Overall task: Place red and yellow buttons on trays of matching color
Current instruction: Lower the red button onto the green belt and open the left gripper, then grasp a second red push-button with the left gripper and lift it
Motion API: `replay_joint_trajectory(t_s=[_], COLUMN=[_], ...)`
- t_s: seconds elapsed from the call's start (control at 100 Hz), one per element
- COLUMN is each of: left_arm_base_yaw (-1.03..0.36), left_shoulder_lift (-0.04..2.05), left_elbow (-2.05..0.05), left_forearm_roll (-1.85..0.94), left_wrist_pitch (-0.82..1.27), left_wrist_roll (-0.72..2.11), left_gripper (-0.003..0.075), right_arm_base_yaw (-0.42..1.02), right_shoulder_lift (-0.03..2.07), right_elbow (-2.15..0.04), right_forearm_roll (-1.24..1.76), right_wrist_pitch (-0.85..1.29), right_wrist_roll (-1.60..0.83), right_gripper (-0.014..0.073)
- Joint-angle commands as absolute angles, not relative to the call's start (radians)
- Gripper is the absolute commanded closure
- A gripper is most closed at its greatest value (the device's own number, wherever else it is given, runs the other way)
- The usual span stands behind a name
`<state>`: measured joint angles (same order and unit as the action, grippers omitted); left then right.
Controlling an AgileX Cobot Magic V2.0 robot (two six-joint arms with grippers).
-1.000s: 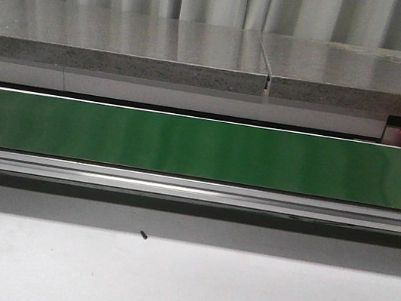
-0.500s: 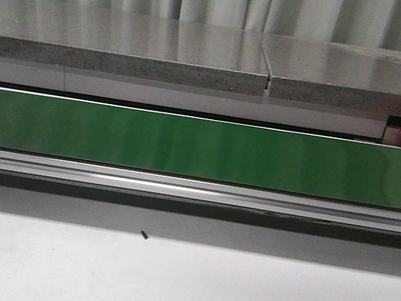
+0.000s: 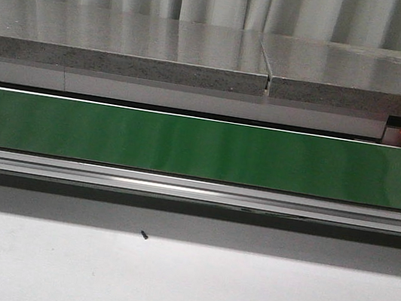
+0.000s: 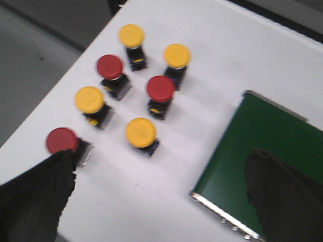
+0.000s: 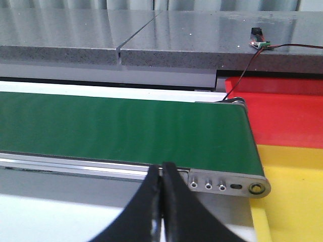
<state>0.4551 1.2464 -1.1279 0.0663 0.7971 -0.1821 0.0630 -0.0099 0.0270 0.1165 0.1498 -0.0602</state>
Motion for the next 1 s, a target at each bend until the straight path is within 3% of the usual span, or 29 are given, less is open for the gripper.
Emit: replay_joint_trajectory(t_s=[0.0, 0.25, 0.55, 0.99], left_arm_base_yaw=[0.536, 0.660, 0.664, 0.664], left_shoulder_lift=[1.220, 1.347, 1.522, 1.576], left_elbow=[-1.129, -1.122, -1.137, -1.140], left_forearm_roll=[0.082, 0.082, 0.181, 0.318], left_wrist_pitch=[0.715, 0.623, 0.607, 0.517], left_wrist_roll=[-0.220, -0.287, -0.365, -0.457], left_gripper=[0.0083, 0.0083, 0.0084, 0.0084], right_arm_base_yaw=[0.064, 0.064, 0.064, 0.064], right_shoulder_lift=[-0.030, -0.030, -0.030, -0.030], right_elbow=[0.011, 0.011, 0.011, 0.011], right_forearm_roll=[0.118, 0.118, 0.118, 0.118], right_wrist_pitch=[0.066, 0.066, 0.066, 0.066], right_wrist_roll=[-0.063, -0.063, -0.063, -0.063], right_gripper=[0.0662, 0.0662, 0.0662, 0.0662])
